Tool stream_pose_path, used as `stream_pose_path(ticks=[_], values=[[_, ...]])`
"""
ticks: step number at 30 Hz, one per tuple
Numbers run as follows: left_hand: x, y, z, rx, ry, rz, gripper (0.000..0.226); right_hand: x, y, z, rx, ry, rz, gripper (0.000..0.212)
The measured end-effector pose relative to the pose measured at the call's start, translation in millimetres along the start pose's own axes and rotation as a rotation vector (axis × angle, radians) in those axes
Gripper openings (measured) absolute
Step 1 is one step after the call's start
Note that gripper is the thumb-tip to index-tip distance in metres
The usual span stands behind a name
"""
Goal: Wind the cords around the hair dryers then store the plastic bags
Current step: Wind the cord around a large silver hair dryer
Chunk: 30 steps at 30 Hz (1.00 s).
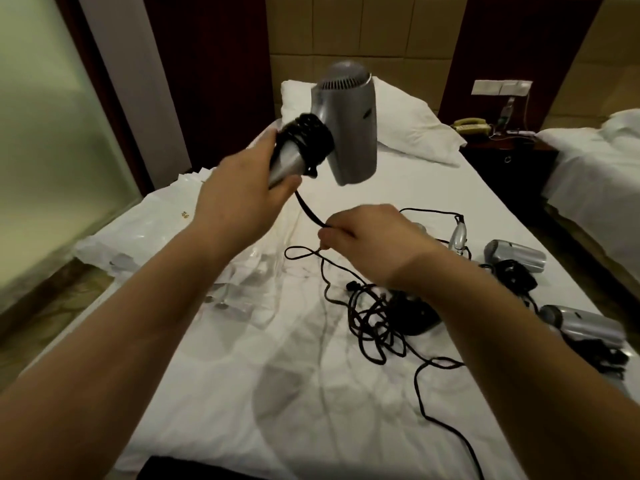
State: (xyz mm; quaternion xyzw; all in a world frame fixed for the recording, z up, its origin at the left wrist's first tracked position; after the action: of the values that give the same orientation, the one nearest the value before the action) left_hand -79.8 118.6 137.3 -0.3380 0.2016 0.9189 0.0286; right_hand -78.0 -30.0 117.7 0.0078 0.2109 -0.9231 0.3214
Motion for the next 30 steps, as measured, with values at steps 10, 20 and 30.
stream_pose_path(ticks=[10, 20, 30], values=[[-3, -13, 8, 0.149, 0.119, 0.133, 0.05, -20, 55, -38, -0.257, -0.003, -0.147, 0.021], [0, -15, 4, 0.226, 0.131, 0.139, 0.053, -29, 59, -40, -0.581, 0.375, -0.161, 0.018], [18, -36, -32, -0.163, -0.171, 0.004, 0.054, 6, 28, -37, -0.027, -0.239, 0.06, 0.015]])
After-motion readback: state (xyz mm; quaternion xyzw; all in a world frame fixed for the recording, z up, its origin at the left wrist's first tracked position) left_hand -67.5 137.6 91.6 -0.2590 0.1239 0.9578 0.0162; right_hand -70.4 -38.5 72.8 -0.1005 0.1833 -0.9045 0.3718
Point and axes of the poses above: each hand's wrist, its own x-axis away from the middle knuckle, its own z-axis out of the back of the hand, y = z × x, the point moved 4 cm from there along -x, towards the middle knuckle, and after that the axes turned 2 degrees about x, right-handed, at the moved point
